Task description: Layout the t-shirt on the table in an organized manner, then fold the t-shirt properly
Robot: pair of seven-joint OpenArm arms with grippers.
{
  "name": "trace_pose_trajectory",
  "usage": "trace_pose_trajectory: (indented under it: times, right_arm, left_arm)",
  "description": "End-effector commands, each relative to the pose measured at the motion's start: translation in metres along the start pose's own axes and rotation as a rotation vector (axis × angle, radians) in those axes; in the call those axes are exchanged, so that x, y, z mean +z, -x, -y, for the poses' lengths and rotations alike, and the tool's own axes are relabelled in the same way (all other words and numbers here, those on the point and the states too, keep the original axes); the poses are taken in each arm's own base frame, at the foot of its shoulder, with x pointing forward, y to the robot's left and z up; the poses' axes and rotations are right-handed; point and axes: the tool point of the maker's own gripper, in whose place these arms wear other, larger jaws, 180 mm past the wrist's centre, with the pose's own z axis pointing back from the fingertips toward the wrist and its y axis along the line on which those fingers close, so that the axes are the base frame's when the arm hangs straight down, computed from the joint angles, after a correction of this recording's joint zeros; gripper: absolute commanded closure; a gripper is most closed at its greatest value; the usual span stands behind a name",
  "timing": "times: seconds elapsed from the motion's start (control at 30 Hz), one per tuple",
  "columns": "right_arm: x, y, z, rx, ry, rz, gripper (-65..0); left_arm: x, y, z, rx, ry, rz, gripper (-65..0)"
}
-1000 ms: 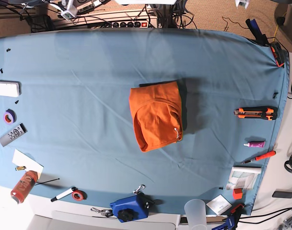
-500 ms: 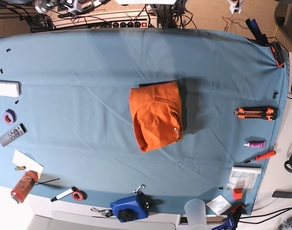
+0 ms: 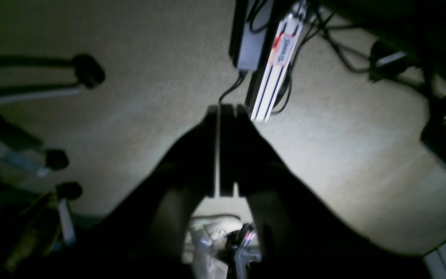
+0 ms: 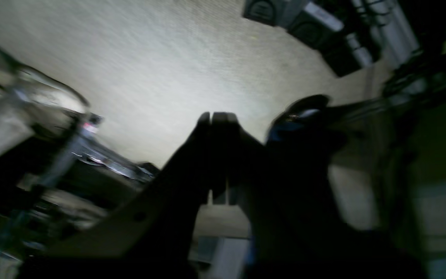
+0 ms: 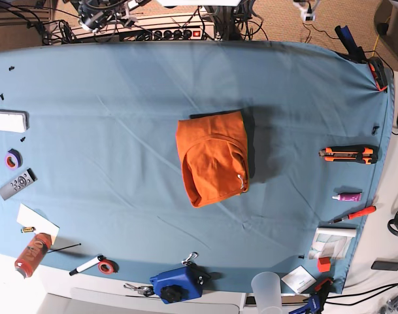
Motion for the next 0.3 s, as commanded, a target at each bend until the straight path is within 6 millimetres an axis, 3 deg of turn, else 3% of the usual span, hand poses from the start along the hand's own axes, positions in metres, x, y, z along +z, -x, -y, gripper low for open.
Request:
trace_pose_trajectory:
  times: [0.0,0.27]
  right_arm:
    - [0.003,0.007,0.009,0.012,0.016,-0.02,0.0]
    - [0.005,-0.012,0.011,0.043,0.021,-0.002,0.0]
  left_arm:
    - [0.002,0.006,-0.004,-0.002,-0.006,-0.008,0.0]
    - [0.002,-0.008,0.002,-0.008,0.004,0.027,0.0]
